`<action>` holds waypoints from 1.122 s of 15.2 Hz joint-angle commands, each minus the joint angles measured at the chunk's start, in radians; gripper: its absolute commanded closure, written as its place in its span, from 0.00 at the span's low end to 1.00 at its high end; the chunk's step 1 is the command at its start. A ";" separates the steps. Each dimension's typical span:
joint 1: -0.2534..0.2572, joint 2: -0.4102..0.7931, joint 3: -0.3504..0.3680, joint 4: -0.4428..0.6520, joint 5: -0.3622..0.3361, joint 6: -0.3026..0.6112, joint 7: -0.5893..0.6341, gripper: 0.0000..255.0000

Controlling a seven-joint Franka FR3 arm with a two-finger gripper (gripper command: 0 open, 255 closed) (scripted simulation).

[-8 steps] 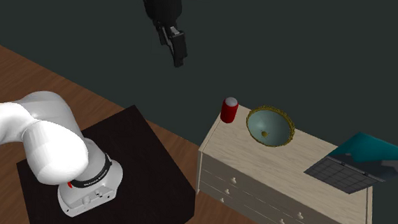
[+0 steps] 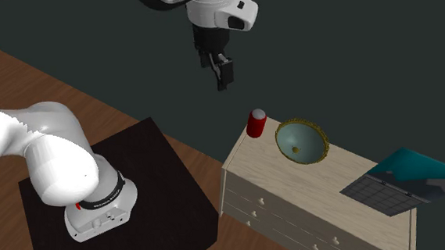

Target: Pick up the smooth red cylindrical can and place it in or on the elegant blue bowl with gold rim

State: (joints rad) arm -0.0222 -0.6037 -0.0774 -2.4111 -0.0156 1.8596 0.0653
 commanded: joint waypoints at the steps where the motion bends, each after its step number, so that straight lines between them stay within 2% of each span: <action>1: 0.000 0.053 -0.014 -0.013 -0.004 0.063 -0.022 0.00; 9: 0.006 0.331 -0.066 0.016 0.007 0.288 -0.115 0.00; 17: 0.007 0.644 -0.096 0.133 0.065 0.457 -0.225 0.00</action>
State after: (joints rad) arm -0.0136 -0.0035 -0.1698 -2.3046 0.0398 2.3030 -0.1424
